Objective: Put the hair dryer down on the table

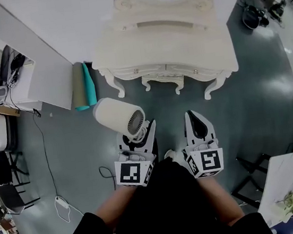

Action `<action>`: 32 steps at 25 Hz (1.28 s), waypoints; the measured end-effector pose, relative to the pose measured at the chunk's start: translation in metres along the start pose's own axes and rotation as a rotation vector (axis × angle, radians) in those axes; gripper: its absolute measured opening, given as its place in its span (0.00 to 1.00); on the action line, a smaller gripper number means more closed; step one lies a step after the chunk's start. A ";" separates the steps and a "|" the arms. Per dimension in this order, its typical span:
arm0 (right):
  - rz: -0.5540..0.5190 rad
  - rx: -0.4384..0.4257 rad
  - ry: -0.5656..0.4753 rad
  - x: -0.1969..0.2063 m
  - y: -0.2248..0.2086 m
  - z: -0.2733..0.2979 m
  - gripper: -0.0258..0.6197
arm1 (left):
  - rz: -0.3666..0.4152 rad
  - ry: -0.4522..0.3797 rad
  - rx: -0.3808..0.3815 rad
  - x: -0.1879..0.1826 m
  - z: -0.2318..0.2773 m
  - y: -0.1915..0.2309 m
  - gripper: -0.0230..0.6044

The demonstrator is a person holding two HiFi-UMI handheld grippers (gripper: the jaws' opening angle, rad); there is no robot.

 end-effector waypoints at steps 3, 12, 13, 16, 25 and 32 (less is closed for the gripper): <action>-0.006 0.004 -0.002 0.002 -0.003 0.001 0.07 | 0.000 0.001 0.000 0.004 0.001 -0.001 0.41; -0.012 -0.017 0.021 0.010 -0.002 -0.006 0.07 | -0.033 0.006 -0.023 0.016 -0.001 -0.001 0.41; -0.013 -0.019 0.025 0.010 -0.004 -0.006 0.07 | -0.033 0.006 -0.025 0.017 -0.001 -0.002 0.41; -0.004 -0.007 0.033 0.012 -0.014 -0.007 0.07 | -0.028 0.002 -0.030 0.020 0.000 -0.006 0.41; 0.001 0.032 0.032 0.019 -0.047 -0.002 0.07 | -0.033 0.002 -0.023 0.030 0.016 -0.017 0.41; -0.012 0.014 0.030 0.021 -0.040 -0.003 0.07 | -0.025 0.012 -0.006 0.034 0.022 -0.013 0.41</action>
Point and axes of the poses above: the fingertips, and each gripper's own axes: z forward along the fingers, y to its left, x out of its underside, the point moved 8 cm from there along -z, backward along the fingers, and after that the axes turned 13 degrees about -z, right-handed, at the moved point
